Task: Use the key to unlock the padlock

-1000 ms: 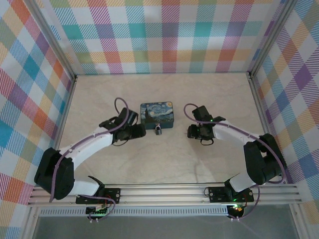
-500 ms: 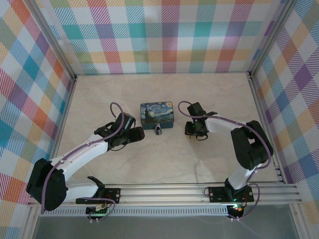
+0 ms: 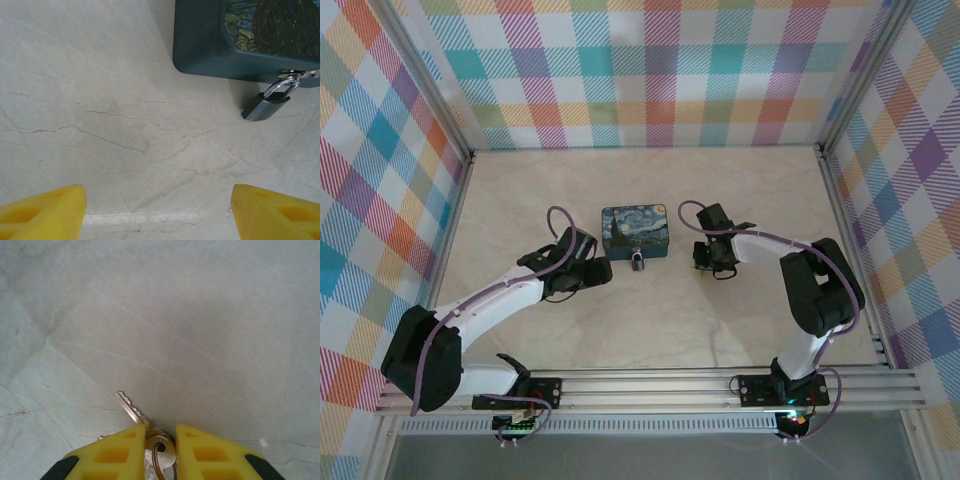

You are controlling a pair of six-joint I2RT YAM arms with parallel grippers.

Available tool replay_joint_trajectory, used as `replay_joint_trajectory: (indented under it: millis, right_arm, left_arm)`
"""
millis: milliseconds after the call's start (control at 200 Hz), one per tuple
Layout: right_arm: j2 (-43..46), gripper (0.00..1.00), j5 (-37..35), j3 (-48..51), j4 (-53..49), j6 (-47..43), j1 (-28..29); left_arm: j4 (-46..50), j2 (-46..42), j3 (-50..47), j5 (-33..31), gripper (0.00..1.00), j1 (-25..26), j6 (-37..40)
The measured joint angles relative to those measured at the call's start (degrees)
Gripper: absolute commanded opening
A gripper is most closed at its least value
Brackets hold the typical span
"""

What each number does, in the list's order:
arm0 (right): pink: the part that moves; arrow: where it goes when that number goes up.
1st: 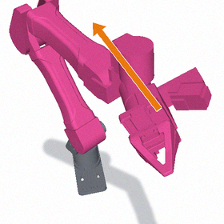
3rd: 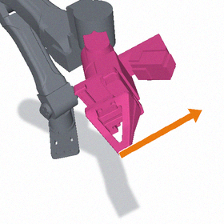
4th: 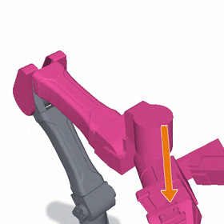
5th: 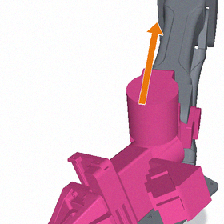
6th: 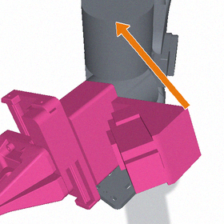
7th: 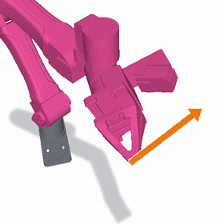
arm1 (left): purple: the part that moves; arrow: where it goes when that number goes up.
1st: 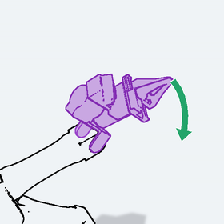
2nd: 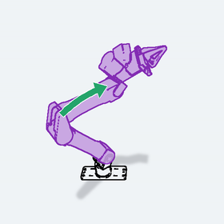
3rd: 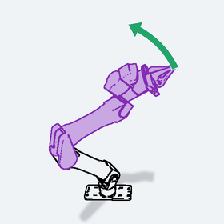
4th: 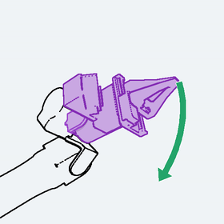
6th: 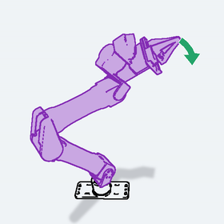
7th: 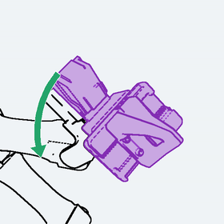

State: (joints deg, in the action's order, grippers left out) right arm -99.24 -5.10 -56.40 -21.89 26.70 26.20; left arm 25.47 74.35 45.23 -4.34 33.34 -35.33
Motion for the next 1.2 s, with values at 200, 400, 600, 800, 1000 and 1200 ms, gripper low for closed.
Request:
replay_joint_trajectory:
  millis: [200,400,600,800,1000,1200]
  right_arm:
    - [0.6,0.07,1.9,0.4,1.3,1.5,-0.6]
    - [1.9,0.00,6.4,2.4,3.3,4.5,-1.9]
    - [4.0,0.00,11.0,5.4,6.2,8.2,-2.2]
    - [6.1,0.00,15.3,7.8,10.1,12.0,-2.2]
    - [6.3,0.00,18.8,10.6,13.9,15.5,-2.2]
    - [7.7,0.00,21.7,12.7,16.8,18.6,-2.2]
  left_arm:
    - [-0.2,0.2,0.0,0.8,0.76,1.2,-0.1]
    - [-3.7,1.7,0.0,3.5,0.77,6.6,-4.1]
    - [-9.6,5.0,0.0,7.0,0.77,8.3,-9.1]
    - [-16.6,10.1,2.0,11.0,0.76,9.0,-16.3]
    - [-23.5,15.8,5.8,12.4,0.72,12.2,-23.9]
    - [-29.4,21.3,7.4,12.4,0.66,12.8,-30.3]
